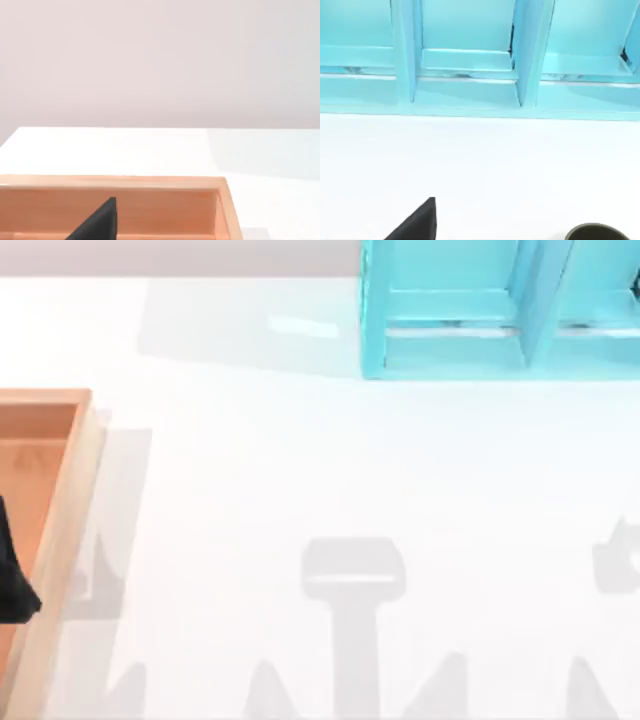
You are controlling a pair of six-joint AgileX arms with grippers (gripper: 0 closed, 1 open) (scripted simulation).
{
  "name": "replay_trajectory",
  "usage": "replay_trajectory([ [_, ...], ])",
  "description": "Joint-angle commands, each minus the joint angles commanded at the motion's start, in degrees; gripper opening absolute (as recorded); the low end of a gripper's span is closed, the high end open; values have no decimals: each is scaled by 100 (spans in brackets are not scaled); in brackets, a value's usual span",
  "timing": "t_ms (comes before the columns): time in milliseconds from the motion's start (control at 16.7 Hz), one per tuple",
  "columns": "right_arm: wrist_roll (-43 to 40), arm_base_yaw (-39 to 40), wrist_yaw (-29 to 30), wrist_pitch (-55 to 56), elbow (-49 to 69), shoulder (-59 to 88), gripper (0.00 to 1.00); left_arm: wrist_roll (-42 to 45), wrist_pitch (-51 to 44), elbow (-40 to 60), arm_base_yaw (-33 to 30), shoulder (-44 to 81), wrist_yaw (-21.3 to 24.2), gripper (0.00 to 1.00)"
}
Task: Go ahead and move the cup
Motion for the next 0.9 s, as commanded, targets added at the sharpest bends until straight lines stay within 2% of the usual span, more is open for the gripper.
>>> replay_trajectory([
  [540,-925,-914,47,-3464,4245,5421,100,0,0,0,0,0,0,100],
  [900,-1362,-1403,41,-5190,6437,7928,100,0,0,0,0,0,0,100],
])
